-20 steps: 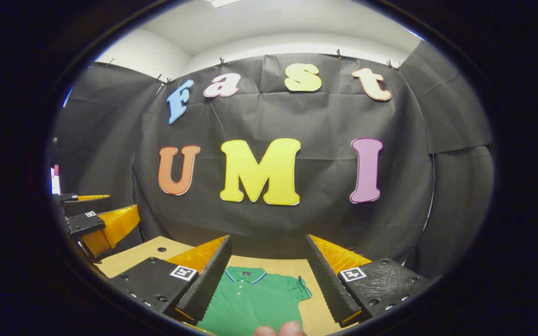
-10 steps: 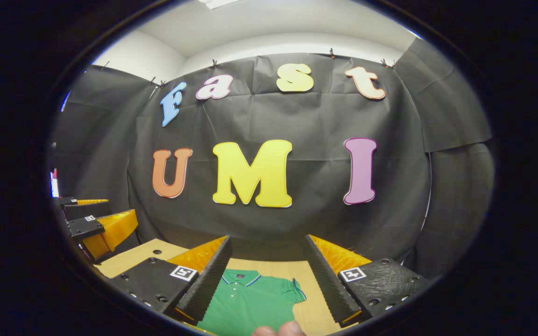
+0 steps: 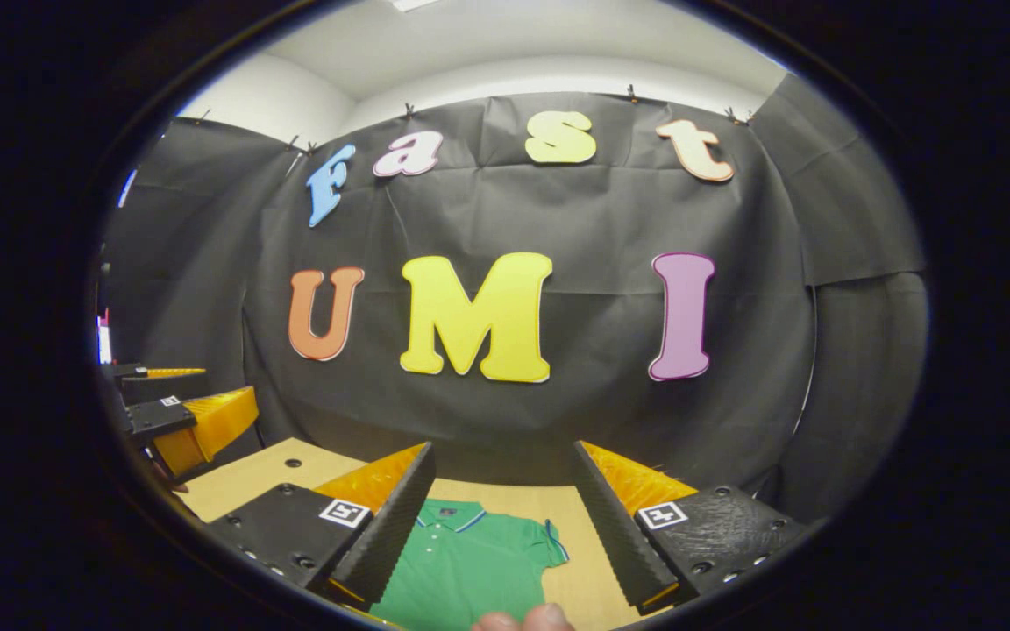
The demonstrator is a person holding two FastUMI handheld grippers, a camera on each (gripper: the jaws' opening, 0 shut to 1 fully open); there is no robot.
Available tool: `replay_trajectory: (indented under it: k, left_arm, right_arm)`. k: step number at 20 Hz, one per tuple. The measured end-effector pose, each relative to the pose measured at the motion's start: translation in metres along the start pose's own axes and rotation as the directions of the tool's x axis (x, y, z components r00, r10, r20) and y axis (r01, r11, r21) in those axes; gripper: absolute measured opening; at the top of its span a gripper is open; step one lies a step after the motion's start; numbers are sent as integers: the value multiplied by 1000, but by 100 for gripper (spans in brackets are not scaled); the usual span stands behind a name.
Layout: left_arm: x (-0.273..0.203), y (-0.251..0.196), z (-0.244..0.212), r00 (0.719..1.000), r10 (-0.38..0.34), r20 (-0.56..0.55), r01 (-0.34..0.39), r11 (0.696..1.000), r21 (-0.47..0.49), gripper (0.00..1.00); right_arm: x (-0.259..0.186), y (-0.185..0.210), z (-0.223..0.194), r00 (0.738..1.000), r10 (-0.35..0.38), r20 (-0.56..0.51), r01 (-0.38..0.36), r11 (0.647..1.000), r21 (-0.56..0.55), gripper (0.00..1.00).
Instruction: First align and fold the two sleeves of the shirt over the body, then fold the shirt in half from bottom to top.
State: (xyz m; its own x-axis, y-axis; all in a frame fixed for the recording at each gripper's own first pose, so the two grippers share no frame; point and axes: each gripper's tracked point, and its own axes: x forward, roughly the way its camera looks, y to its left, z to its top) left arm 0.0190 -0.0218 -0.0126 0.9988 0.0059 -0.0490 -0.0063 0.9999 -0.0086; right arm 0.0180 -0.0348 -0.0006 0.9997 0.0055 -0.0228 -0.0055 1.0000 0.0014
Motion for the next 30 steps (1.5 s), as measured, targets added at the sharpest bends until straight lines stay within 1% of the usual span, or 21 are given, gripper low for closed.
replay_trajectory:
  k: [1,2,5,7,8,9,11,13,14,15,21,22,23,25,29,30]
  left_arm:
    - [1,0,-1,1000,3,-3,-3,1000,-3,100]
    - [2,0,-2,1000,5,-3,-5,1000,-7,100]
    - [3,-1,-7,1000,14,-18,-14,1000,-13,100]
    - [6,-2,-11,999,14,-29,-15,1000,-9,100]
    - [7,-5,-12,999,5,-32,-6,1000,-13,100]
    - [8,-7,-13,999,0,-33,0,1000,-16,100]
    - [10,-8,-13,999,1,-36,-2,1000,-8,100]
    - [13,-9,-13,999,-1,-35,1,1000,0,100]
    - [13,-9,-13,999,0,-34,0,1000,4,100]
    - [16,-8,-14,999,4,-35,-4,1000,8,100]
    - [22,-14,-17,998,12,-55,-11,1000,23,100]
    - [23,-14,-17,998,19,-55,-18,999,27,100]
    - [25,-15,-18,998,22,-57,-20,999,27,100]
    - [26,-18,-19,998,24,-66,-22,1000,22,100]
    - [34,-23,-30,995,30,-99,-29,1000,7,100]
    - [37,-24,-36,993,34,-115,-34,999,2,100]
  right_arm:
    - [2,-2,-2,1000,0,-4,0,1000,3,96]
    - [4,-3,-4,1000,0,-10,0,1000,4,95]
    - [11,-10,-16,999,2,-44,-2,1000,11,96]
    - [17,-15,-25,998,5,-66,-4,1000,9,94]
    - [23,-21,-32,997,2,-83,-2,1000,3,95]
    - [27,-26,-39,995,-5,-98,5,1000,-1,96]
    - [39,-39,-59,990,-21,-142,21,1000,-1,96]
    - [51,-53,-81,981,-39,-188,37,999,-11,94]
    - [58,-58,-92,977,-39,-211,37,999,-15,97]
    - [65,-63,-105,972,-37,-233,33,999,-20,95]
    - [119,-90,-168,941,-32,-336,18,999,-45,95]
    - [128,-93,-177,936,-29,-351,12,999,-51,97]
    - [138,-95,-191,929,-26,-368,4,998,-62,95]
    - [154,-99,-218,911,-17,-411,-18,996,-82,95]
    - [179,-103,-271,864,18,-502,-67,995,-78,95]
    - [185,-104,-280,856,24,-516,-72,995,-72,96]
